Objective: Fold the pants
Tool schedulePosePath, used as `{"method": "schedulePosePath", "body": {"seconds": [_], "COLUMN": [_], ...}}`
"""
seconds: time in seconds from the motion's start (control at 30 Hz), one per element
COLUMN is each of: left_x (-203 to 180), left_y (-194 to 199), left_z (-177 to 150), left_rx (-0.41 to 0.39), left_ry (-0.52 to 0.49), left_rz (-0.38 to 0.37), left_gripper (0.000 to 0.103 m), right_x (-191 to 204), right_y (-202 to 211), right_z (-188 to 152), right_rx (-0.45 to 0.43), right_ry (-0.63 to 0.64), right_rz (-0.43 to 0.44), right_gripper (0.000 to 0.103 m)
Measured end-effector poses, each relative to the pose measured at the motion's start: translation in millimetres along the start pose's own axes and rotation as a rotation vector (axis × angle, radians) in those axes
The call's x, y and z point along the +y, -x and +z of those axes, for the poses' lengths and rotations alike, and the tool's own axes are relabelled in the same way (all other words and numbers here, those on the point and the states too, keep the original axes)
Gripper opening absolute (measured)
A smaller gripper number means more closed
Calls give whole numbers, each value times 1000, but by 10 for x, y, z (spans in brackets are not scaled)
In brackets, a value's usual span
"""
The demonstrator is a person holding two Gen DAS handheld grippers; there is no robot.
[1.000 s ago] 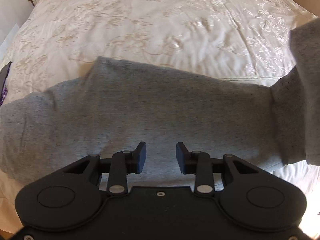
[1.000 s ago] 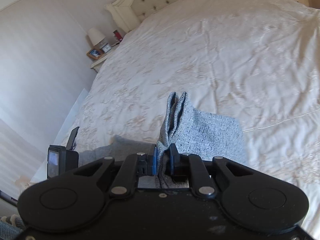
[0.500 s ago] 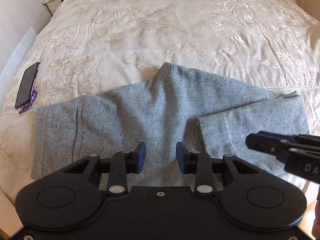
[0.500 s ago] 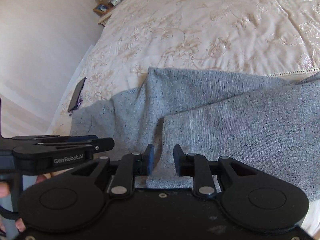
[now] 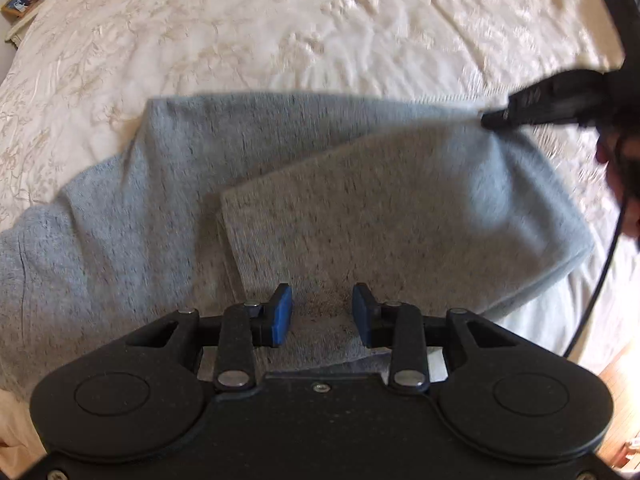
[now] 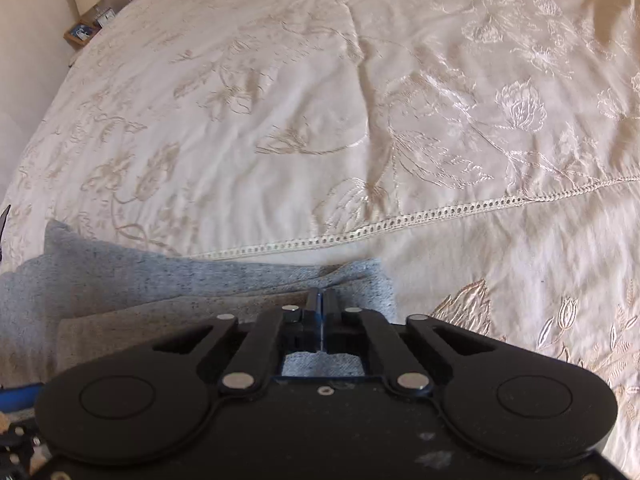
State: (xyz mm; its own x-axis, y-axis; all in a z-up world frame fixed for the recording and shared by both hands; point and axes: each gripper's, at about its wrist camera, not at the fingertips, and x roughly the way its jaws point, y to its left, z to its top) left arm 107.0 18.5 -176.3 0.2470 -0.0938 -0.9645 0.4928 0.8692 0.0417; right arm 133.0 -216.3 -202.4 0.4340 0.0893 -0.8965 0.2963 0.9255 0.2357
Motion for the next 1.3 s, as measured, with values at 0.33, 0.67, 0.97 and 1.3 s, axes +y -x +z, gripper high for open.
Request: {"method": "schedulePosePath", "body": {"seconds": [0.33,0.67,0.97,1.3], "left_x": [-2,-66,-81,218], "left_y": [-159,-307,-298,-172], "left_z": [63,141,-15,-279], "left_rx": [74,79,43,8], "left_ry": [153,197,259,405], "left_rz": [83,152,199,169], "left_gripper": [49,54,71,84], "right_x": [62,-83,-144,-52], "right_y": [642,480,444,724], "right_z": [-428,-1084,-1074,-388], "right_rx": [-26,124,122,-38], "right_ry": [161,311,304,365], "right_rz": [86,62,107,86], "right_gripper": [7,4,7,20]}}
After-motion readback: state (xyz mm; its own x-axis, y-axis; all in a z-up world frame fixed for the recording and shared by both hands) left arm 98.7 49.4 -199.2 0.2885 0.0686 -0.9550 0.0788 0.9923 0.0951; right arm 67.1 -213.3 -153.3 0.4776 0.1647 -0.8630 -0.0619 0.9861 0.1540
